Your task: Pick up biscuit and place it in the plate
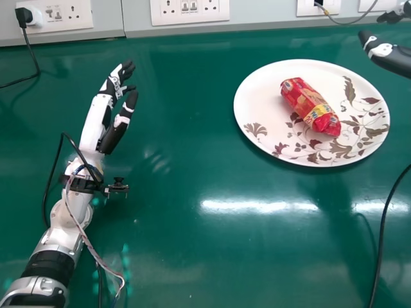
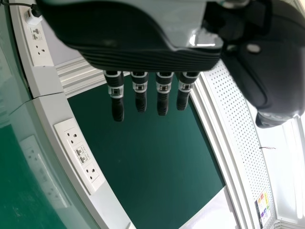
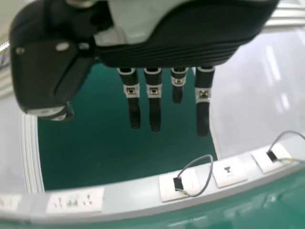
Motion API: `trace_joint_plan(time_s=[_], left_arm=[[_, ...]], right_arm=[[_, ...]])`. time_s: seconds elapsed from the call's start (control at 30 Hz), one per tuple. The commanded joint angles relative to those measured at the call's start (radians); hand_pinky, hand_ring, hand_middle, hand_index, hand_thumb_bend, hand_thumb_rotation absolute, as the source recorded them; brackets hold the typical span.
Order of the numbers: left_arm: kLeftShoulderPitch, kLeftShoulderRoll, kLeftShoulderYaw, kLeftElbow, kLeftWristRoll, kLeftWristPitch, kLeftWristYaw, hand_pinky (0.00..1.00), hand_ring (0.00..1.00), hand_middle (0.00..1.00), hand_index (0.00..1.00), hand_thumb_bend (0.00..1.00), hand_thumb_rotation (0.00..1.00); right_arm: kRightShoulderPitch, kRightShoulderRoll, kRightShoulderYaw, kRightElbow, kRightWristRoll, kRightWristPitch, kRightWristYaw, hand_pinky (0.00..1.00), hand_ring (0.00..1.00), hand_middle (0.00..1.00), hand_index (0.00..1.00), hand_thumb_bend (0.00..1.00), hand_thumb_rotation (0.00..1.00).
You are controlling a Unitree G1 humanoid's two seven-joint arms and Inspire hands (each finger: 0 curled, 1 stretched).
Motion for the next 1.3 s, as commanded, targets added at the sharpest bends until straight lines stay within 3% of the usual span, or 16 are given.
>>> trace_joint_plan(time_s=[0.0, 0.1, 0.23, 0.33, 0.43, 0.6, 0.67, 0.83, 1.0, 1.13, 1.27], left_arm=[[0.117, -0.034, -0.013, 0.106, 0.011, -0.008, 0.002, 0.85, 1.00, 0.98, 1.00, 0.77, 0.90], [0.110, -0.038, -0.011, 0.114, 0.003, -0.011, -0.003, 0.86, 1.00, 0.99, 1.00, 0.76, 0.90], [0.105, -0.039, -0.009, 0.116, 0.002, -0.001, -0.001, 0.86, 1.00, 0.98, 1.00, 0.76, 0.89], [0.103, -0.032, -0.008, 0.114, 0.018, -0.004, 0.016, 0.87, 1.00, 0.99, 1.00, 0.75, 0.90], [0.101, -0.026, -0.006, 0.117, 0.027, -0.010, 0.027, 0.87, 1.00, 0.99, 1.00, 0.73, 0.90], [0.100, -0.023, -0.005, 0.121, 0.018, -0.023, 0.028, 0.88, 1.00, 1.00, 1.00, 0.73, 0.90], [0.098, -0.023, -0.003, 0.122, 0.016, -0.022, 0.028, 0.87, 1.00, 1.00, 1.00, 0.73, 0.90], [0.098, -0.025, -0.001, 0.115, 0.011, -0.015, 0.028, 0.87, 1.00, 0.99, 1.00, 0.75, 0.90], [0.099, -0.029, 0.004, 0.105, -0.002, -0.013, 0.020, 0.87, 1.00, 1.00, 1.00, 0.76, 0.90], [0.100, -0.029, 0.008, 0.098, -0.004, -0.009, 0.019, 0.89, 1.00, 1.00, 1.00, 0.77, 0.90], [0.096, -0.030, 0.011, 0.106, 0.010, -0.010, 0.037, 0.88, 1.00, 1.00, 1.00, 0.76, 0.90]], right_arm=[[0.045, 0.060, -0.048, -0.070, 0.052, 0.039, -0.005, 0.54, 0.70, 0.78, 0.78, 0.68, 0.27], [0.094, 0.180, -0.120, -0.145, 0.174, 0.099, -0.021, 0.52, 0.68, 0.77, 0.79, 0.60, 0.29], [0.143, 0.355, -0.201, -0.228, 0.415, 0.167, -0.021, 0.58, 0.76, 0.85, 0.87, 0.44, 0.27], [0.185, 0.446, -0.216, -0.286, 0.507, 0.209, -0.046, 0.64, 0.80, 0.87, 0.88, 0.34, 0.17], [0.251, 0.490, -0.203, -0.324, 0.502, 0.185, -0.079, 0.72, 0.83, 0.87, 0.89, 0.30, 0.22], [0.322, 0.594, -0.191, -0.362, 0.534, 0.124, -0.139, 0.70, 0.81, 0.85, 0.86, 0.32, 0.38], [0.338, 0.640, -0.192, -0.374, 0.579, 0.097, -0.152, 0.72, 0.81, 0.85, 0.85, 0.31, 0.39], [0.376, 0.682, -0.182, -0.391, 0.625, 0.050, -0.164, 0.72, 0.81, 0.85, 0.85, 0.31, 0.41], [0.413, 0.704, -0.171, -0.413, 0.662, 0.041, -0.165, 0.78, 0.87, 0.89, 0.87, 0.31, 0.47], [0.426, 0.713, -0.171, -0.411, 0.678, 0.032, -0.170, 0.75, 0.85, 0.87, 0.88, 0.31, 0.41], [0.440, 0.710, -0.177, -0.415, 0.694, 0.030, -0.173, 0.74, 0.84, 0.87, 0.88, 0.33, 0.41]])
